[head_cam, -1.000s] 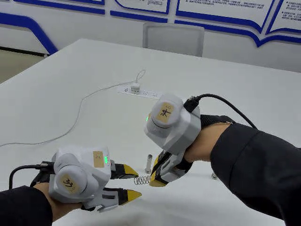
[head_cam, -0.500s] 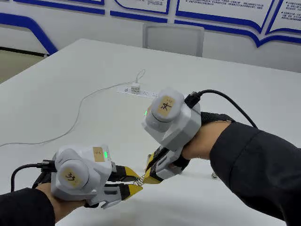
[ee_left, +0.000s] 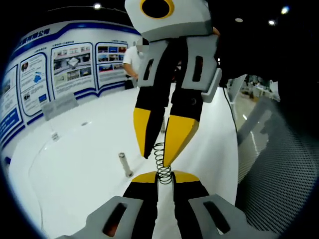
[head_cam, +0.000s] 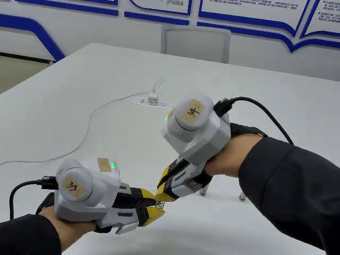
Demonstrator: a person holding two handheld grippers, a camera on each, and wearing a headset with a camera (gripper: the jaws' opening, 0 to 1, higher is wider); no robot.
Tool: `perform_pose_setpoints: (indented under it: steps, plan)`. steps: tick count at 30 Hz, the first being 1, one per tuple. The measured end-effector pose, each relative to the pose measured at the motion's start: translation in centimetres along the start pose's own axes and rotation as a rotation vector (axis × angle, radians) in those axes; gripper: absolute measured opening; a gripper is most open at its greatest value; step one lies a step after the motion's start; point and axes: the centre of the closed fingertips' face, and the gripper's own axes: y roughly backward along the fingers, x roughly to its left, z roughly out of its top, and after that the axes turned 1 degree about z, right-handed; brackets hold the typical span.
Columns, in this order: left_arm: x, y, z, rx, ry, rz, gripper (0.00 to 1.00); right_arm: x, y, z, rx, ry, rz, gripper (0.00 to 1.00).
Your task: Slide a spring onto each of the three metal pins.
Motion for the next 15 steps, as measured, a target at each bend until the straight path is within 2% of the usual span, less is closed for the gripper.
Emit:
perform_pose_setpoints:
  steps: [3,15]
  plan:
    - [0.25,0.11,0.01,-0.005,0.005,0.010,0.10,-0.01,0.04,-0.04,-0.005,0.004,-0.003,0.17]
    - [0.47,0.27,0.38,-0.029,0.013,0.020,0.10,-0.18,-0.01,-0.32,-0.013,-0.018,-0.010,0.14]
